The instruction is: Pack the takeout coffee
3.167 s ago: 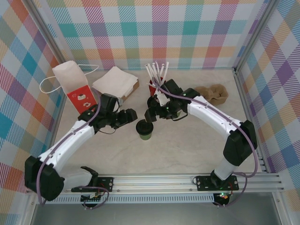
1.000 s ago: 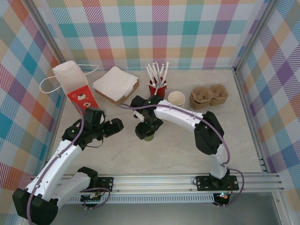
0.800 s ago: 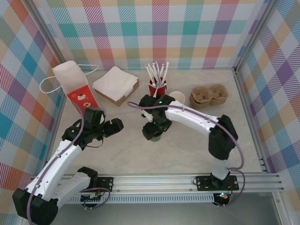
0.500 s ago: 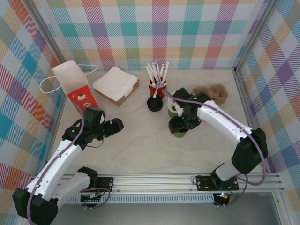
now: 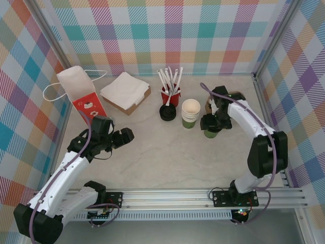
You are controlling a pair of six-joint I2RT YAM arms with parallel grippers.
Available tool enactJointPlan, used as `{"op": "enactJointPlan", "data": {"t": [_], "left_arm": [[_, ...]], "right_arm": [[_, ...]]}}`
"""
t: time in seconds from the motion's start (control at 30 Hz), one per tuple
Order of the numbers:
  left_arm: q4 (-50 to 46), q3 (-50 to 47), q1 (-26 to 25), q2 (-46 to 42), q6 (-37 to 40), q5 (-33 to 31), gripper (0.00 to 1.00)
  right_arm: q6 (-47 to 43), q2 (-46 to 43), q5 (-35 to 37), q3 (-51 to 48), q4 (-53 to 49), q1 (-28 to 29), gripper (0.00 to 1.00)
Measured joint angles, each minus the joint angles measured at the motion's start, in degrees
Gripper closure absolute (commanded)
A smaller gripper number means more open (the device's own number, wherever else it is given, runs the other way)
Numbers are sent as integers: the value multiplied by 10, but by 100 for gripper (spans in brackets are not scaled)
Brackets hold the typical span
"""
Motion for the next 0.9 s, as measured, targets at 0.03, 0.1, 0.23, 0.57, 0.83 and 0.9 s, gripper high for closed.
{"op": "enactJointPlan", "data": {"t": [0.03,0.1,0.23,0.57,0.83,0.9], "left_arm": [[0,0,0,0,0,0,16],[0,0,0,0,0,0,16],[0,0,0,0,0,0,16],[-4,3,0,8,6,-2,15],[-35,62,1,24,28,-17,8],[-50,90,1,28,38,-23,6]], "right_arm": [[-2,15,1,4,7,0,20],[-4,33,1,9,17,0,19],[-8,57,1,23,24,-4,12],[-24,59,-10,29,31,-15,0],[-22,-7,-32,16,22,-23,0],[-21,-28,-32,16,16,-26,0]]}}
